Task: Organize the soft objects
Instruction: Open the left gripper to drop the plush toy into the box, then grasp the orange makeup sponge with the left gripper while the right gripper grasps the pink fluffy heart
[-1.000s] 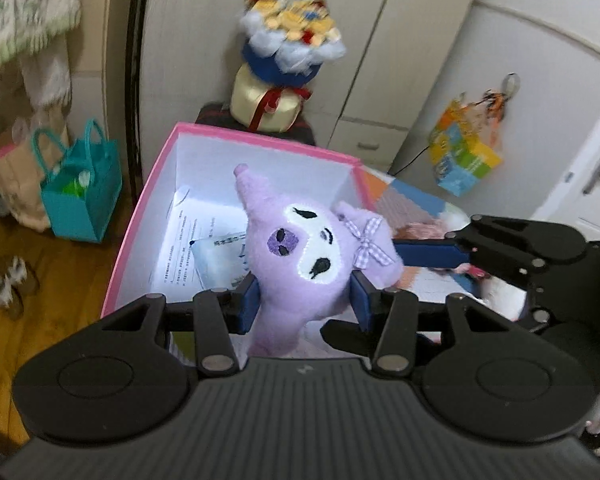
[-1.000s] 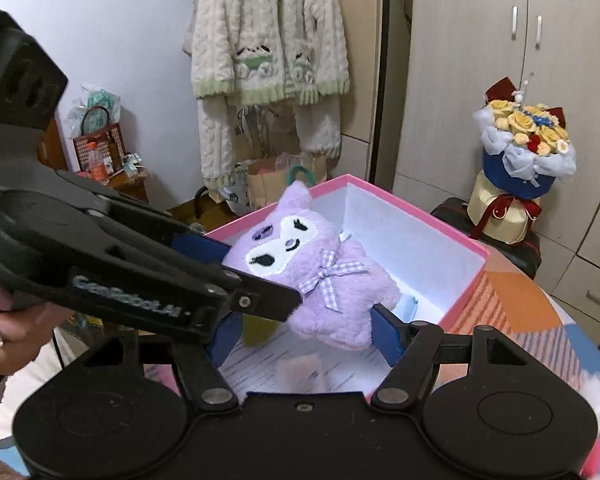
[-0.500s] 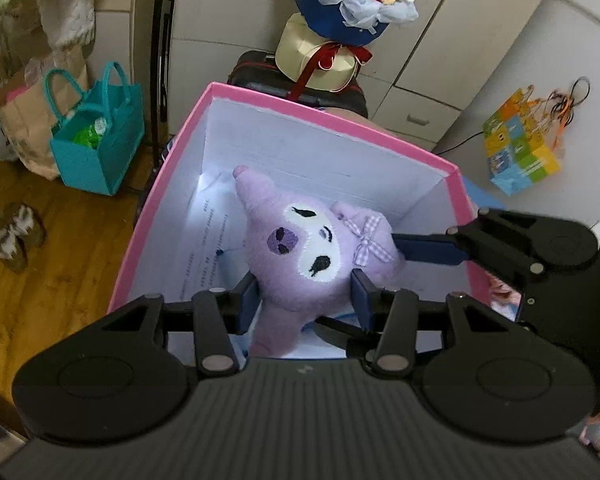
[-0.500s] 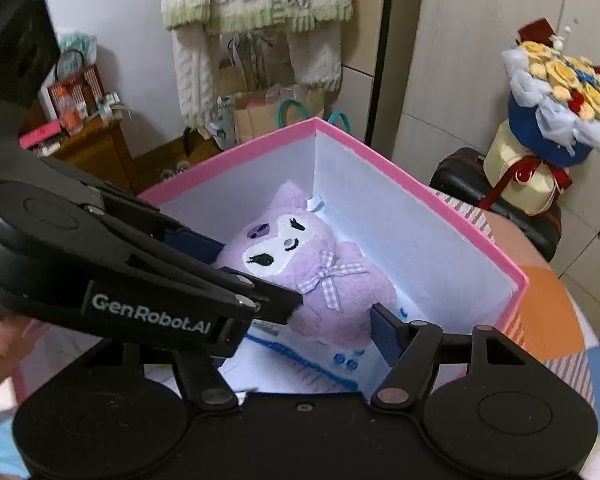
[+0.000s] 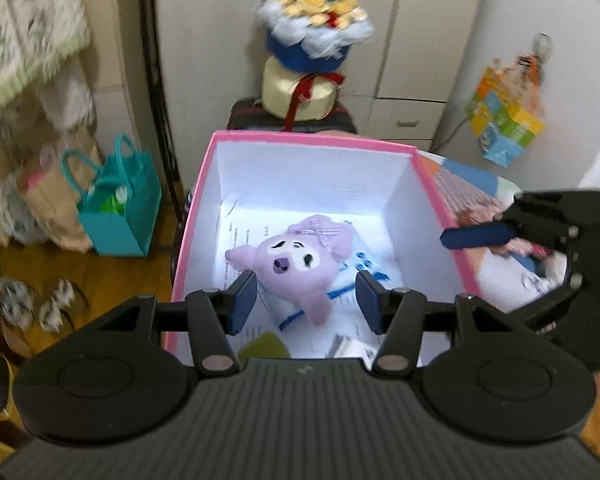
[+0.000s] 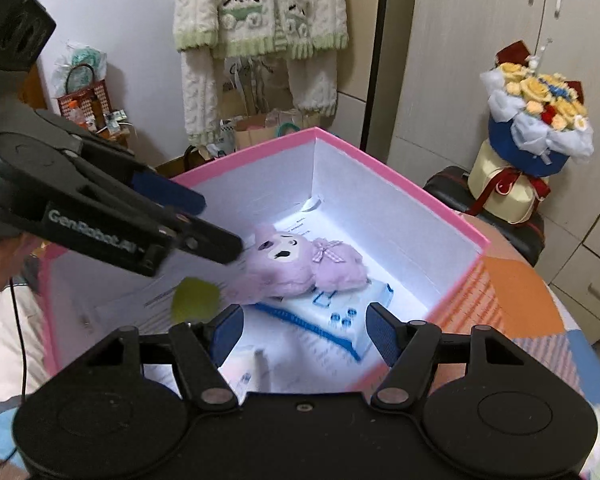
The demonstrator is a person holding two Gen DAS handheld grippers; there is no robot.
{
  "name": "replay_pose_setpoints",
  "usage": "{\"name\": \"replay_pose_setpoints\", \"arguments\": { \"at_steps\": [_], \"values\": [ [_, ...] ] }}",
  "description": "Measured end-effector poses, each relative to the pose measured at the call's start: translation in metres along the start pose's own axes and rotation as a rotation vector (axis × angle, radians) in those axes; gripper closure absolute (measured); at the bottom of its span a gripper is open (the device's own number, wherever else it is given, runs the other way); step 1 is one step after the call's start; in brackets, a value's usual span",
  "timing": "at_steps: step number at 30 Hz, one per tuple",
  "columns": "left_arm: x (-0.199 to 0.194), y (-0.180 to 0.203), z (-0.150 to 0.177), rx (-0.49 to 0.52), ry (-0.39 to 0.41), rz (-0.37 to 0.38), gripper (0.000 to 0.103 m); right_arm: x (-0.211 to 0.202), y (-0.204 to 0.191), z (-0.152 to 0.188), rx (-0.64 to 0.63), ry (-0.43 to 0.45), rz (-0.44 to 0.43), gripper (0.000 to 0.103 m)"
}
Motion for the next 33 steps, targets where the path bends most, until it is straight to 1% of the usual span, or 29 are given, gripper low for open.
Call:
{"name": "replay_pose_setpoints", "arguments": {
  "at_steps": [5, 9, 13, 17, 20, 22, 24, 33],
  "values": [
    [-0.049, 0.022, 0.011, 0.091, 0.046, 0.029, 0.049, -0.052, -0.013, 0.012, -0.001, 0.043, 0.003, 0.031],
    [-0.084, 0.042, 0.019, 0.160, 0.083, 0.052, 0.049, -0.091, -0.019, 0.024, 0.024, 0.075, -0.010, 0.031],
    [-0.111, 0.063, 0.032, 0.221, 0.097, 0.082, 0.047, -0.128, -0.023, 0.042, 0.046, 0.094, -0.013, 0.031],
    [-0.133, 0.082, 0.045, 0.265, 0.100, 0.150, 0.045, -0.154, -0.024, 0.064, 0.084, 0.099, 0.000, 0.031],
    [-0.146, 0.096, 0.054, 0.295, 0.119, 0.174, 0.044, -0.172, -0.024, 0.082, 0.099, 0.112, 0.019, 0.031],
    [-0.151, 0.106, 0.060, 0.320, 0.133, 0.179, 0.042, -0.181, -0.024, 0.094, 0.100, 0.119, 0.039, 0.031],
    [-0.153, 0.116, 0.066, 0.336, 0.127, 0.187, 0.042, -0.190, -0.025, 0.106, 0.104, 0.121, 0.054, 0.030],
    [-0.135, 0.169, 0.094, 0.441, 0.051, 0.249, 0.042, -0.207, -0.021, 0.160, 0.119, 0.129, 0.101, 0.029]
  ]
}}
Point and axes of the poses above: each gripper's, at about its wrist camera, not at the fingertips, and x roughly the way its jaws point, y to its right, z to its underside, the point moved 6 cm from there along x, roughly the way its jaws point, and after that the axes turned 7 degrees about -z, right-handed, at the moved point
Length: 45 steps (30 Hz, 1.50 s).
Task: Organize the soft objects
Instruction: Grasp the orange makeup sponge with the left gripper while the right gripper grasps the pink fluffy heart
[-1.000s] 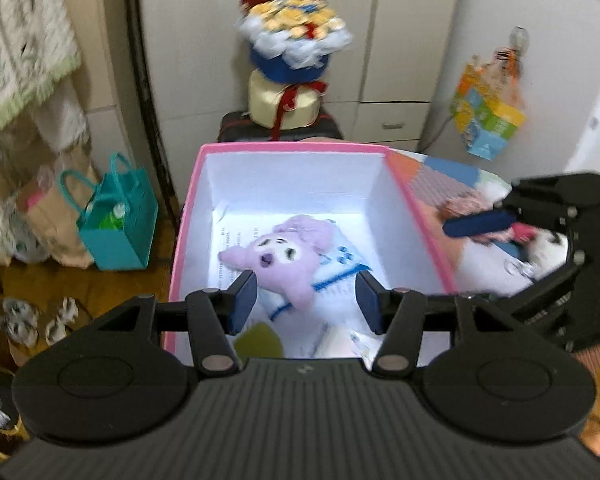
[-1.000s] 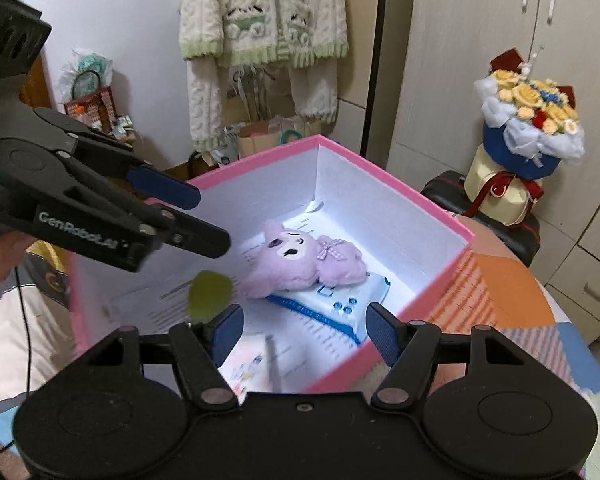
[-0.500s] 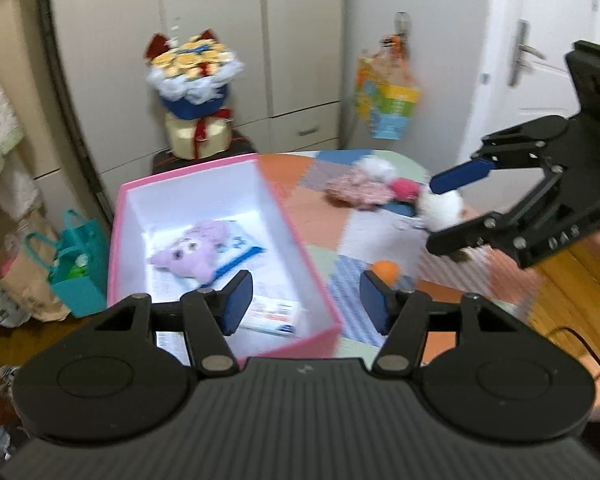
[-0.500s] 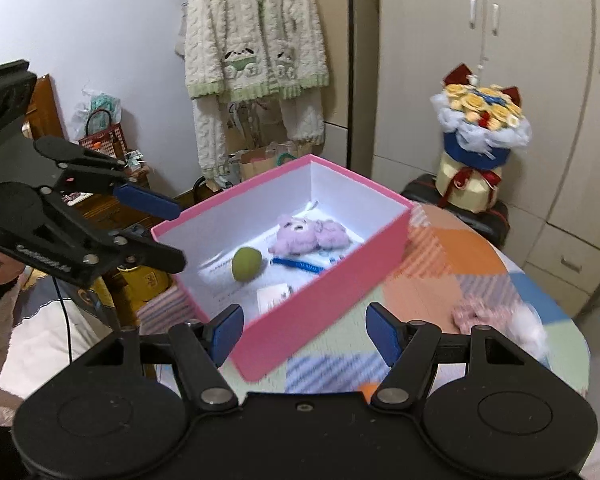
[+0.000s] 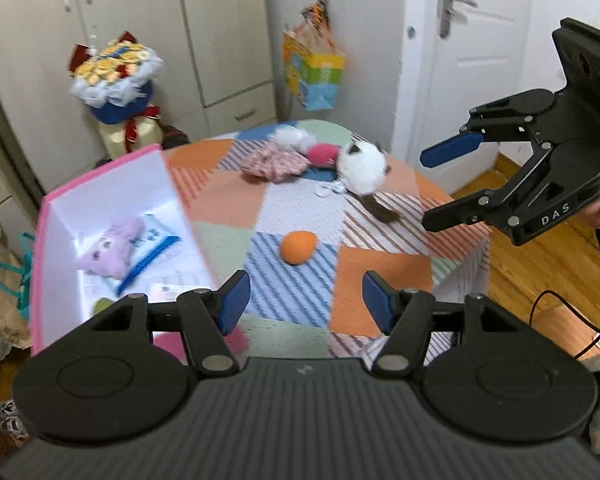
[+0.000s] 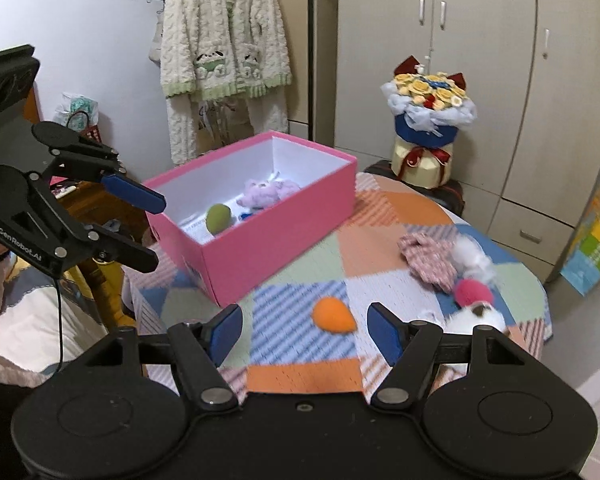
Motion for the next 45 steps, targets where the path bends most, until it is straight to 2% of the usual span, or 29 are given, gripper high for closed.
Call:
{"name": "replay_pose_setpoints", "arguments": {
  "at_steps": [6, 15, 25, 31, 37, 39, 42, 45],
  "values": [
    [0.032, 0.021, -0.004, 0.008, -0.033, 0.033, 0.042, -0.002, 0.017, 0.018, 0.029, 0.011, 0.016, 0.029],
    [0.082, 0.032, -0.014, -0.017, -0.021, -0.010, 0.042, 0.016, 0.071, 0.013, 0.106, 0.049, 0.021, 0.029],
    [0.143, 0.032, -0.017, -0.068, -0.043, -0.039, 0.042, 0.067, 0.164, -0.002, 0.269, 0.023, 0.029, 0.029],
    [0.170, 0.027, -0.012, -0.071, -0.057, -0.134, 0.042, 0.107, 0.216, 0.004, 0.392, -0.016, 0.015, 0.029],
    [0.186, 0.026, -0.012, -0.085, -0.063, -0.119, 0.042, 0.137, 0.249, 0.013, 0.469, -0.038, -0.003, 0.029],
    [0.190, 0.026, -0.011, -0.086, -0.059, -0.136, 0.042, 0.146, 0.256, 0.016, 0.481, -0.053, -0.008, 0.029],
    [0.196, 0.025, -0.008, -0.079, -0.057, -0.165, 0.042, 0.156, 0.262, 0.020, 0.489, -0.069, -0.021, 0.029],
    [0.200, 0.023, -0.005, -0.105, -0.061, -0.150, 0.042, 0.165, 0.264, 0.023, 0.497, -0.076, -0.033, 0.029]
  ]
}}
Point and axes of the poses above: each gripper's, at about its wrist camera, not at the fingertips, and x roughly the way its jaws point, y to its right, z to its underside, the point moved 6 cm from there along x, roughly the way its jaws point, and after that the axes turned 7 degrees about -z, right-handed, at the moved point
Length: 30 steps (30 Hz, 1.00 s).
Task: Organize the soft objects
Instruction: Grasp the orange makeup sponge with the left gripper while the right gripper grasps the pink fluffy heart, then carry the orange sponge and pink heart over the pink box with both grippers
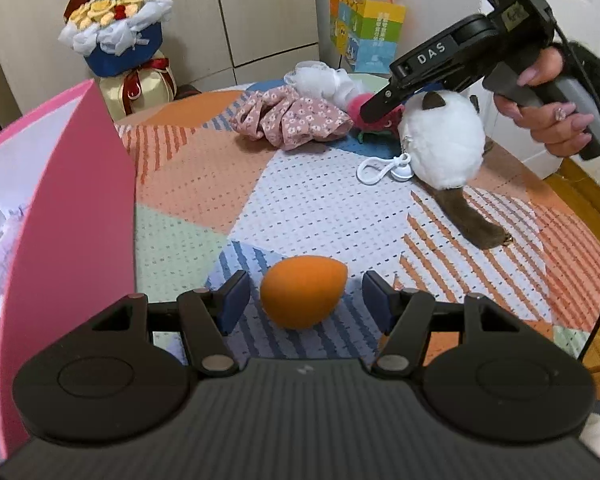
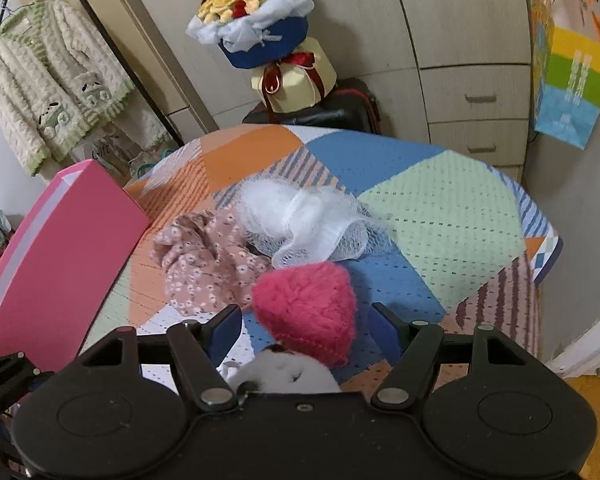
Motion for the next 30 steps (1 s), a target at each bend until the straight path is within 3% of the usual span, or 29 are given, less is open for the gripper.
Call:
{"name": "replay_pose_setpoints", "arguments": {
  "at_steps": [1, 2, 3, 7, 18, 30],
  "values": [
    [0.001, 0.000, 0.001, -0.007, 0.001, 0.004, 0.045, 0.003, 0.000, 0.001, -0.006, -0.006, -0.001, 0.031],
    [0.001, 0.000, 0.001, -0.005, 0.008, 0.001, 0.048, 0.005, 0.000, 0.002, -0.011, -0.012, -0.001, 0.046],
    [0.002, 0.001, 0.001, 0.002, 0.012, -0.001, 0.054, 0.007, -0.001, 0.003, -0.015, -0.024, 0.000, 0.053],
    [0.000, -0.001, 0.001, -0.008, 0.028, -0.005, 0.060, 0.004, -0.010, 0.005, -0.058, 0.002, 0.028, 0.061],
    [-0.022, -0.005, 0.002, -0.050, 0.066, 0.032, 0.061, -0.039, -0.061, 0.002, -0.175, 0.087, 0.049, 0.062],
    [-0.066, -0.012, 0.010, -0.072, 0.109, 0.066, 0.060, -0.070, -0.119, 0.045, -0.236, 0.093, 0.017, 0.061]
  ]
}}
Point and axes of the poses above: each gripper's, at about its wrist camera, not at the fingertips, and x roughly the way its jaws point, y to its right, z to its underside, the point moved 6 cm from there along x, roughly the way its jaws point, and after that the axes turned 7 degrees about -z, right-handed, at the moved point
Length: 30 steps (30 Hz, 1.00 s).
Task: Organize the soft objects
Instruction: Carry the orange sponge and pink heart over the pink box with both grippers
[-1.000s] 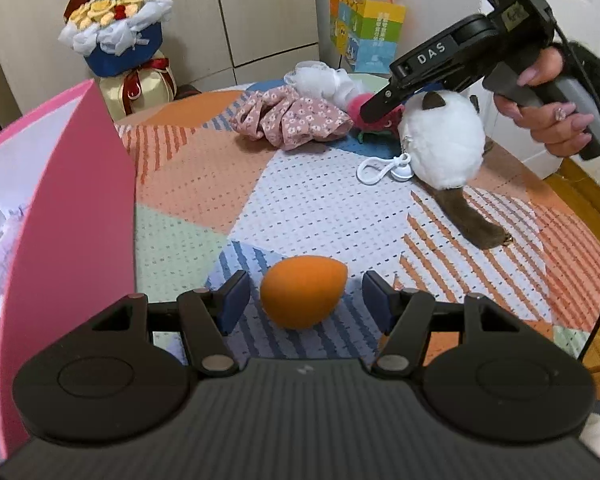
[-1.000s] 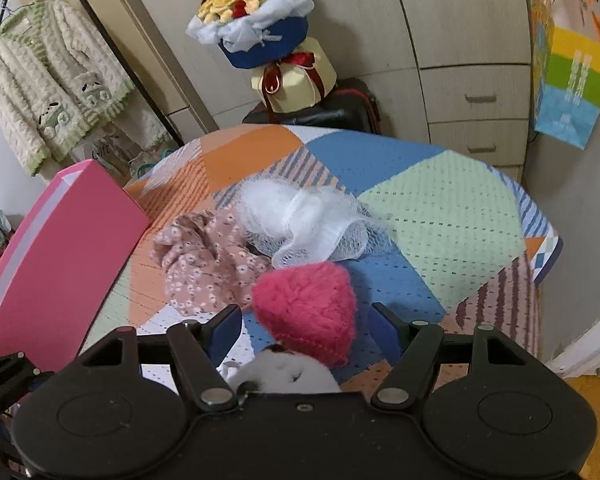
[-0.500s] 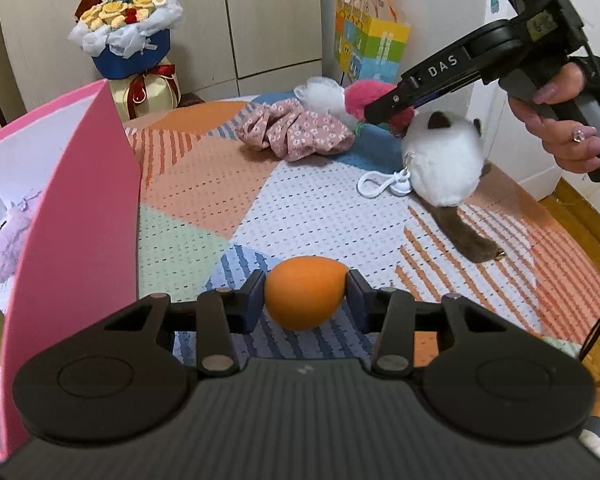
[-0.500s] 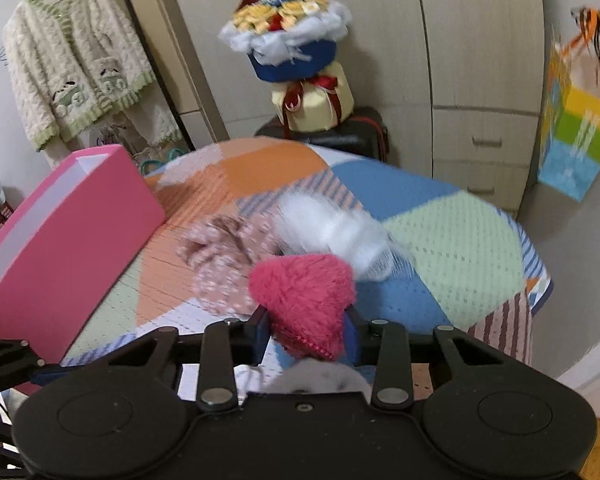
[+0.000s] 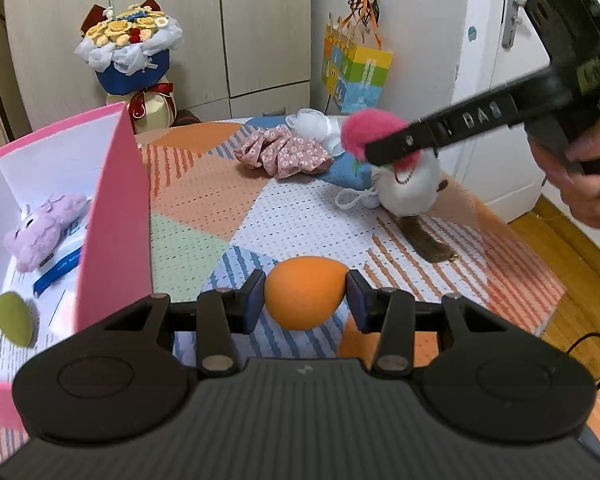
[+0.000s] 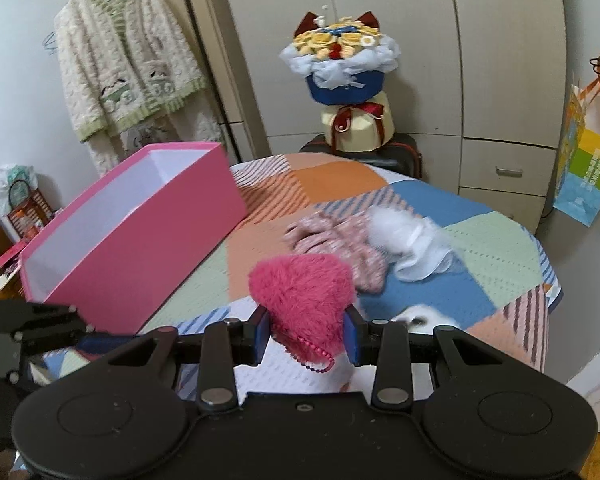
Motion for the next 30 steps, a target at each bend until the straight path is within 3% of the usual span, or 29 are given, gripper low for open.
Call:
{"name": "replay_pose_setpoints", "arguments": {
  "at_steps": [5, 10, 22, 30],
  "values": [
    [-0.023, -0.008, 0.008, -0.017, 0.004, 0.020, 0.060, -0.013, -0.023, 0.016, -0.027, -0.024, -0.006, 0.061],
    [-0.040, -0.017, 0.021, -0.003, -0.002, -0.008, 0.060, -0.025, -0.048, 0.036, -0.074, -0.039, -0.002, 0.061],
    [-0.074, -0.041, 0.061, -0.072, -0.125, 0.080, 0.059, -0.033, -0.112, 0.078, -0.153, -0.073, -0.056, 0.060],
    [-0.103, -0.061, 0.069, -0.110, -0.165, 0.109, 0.059, -0.042, -0.165, 0.079, -0.209, -0.059, -0.098, 0.060]
  ]
}}
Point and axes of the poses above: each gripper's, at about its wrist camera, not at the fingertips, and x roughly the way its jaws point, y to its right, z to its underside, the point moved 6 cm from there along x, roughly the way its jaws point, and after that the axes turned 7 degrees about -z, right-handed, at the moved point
